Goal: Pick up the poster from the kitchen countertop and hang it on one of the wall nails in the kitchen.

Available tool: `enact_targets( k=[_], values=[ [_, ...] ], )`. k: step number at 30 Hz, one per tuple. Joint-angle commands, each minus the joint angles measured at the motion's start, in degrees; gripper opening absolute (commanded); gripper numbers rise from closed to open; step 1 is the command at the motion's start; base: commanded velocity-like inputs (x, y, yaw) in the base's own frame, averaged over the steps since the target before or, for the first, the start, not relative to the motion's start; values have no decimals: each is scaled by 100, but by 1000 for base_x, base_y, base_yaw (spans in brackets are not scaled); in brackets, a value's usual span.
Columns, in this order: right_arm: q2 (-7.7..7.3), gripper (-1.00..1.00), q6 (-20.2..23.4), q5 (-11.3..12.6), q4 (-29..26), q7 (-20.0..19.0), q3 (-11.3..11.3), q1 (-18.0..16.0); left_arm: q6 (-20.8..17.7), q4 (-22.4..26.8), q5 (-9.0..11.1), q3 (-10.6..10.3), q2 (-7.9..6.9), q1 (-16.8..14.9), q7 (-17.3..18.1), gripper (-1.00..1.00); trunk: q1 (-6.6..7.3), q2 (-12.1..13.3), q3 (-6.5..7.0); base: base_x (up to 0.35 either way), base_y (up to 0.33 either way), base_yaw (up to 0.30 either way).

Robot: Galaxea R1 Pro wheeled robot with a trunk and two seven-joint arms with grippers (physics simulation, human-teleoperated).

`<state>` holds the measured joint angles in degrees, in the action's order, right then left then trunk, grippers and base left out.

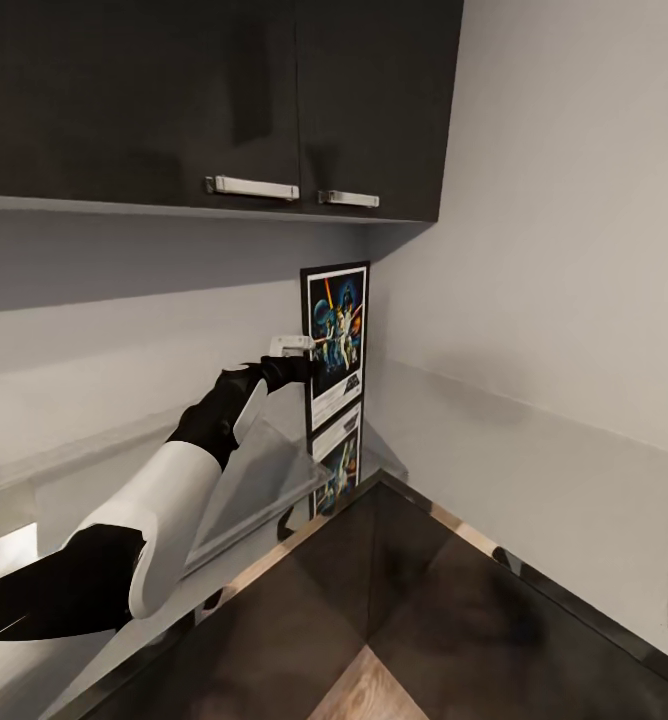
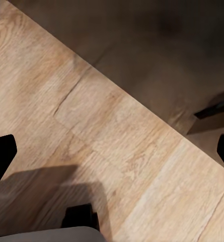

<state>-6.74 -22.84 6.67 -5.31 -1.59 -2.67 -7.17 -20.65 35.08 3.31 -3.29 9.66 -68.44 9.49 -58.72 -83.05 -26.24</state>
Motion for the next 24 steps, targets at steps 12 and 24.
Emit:
enact_targets(
  k=[12, 24],
  values=[
    [0, 100, -19, 21, 4, -17, -23, -4, -35, 14, 30, -5, -7, -3, 0, 100, -1, -3, -6, 82, -50, 0],
    [3, 100, -19, 22, 4, -17, -23, -4, -35, 32, 32, -2, -8, -3, 0, 100, -1, -3, -6, 2, -1, 0]
  ],
)
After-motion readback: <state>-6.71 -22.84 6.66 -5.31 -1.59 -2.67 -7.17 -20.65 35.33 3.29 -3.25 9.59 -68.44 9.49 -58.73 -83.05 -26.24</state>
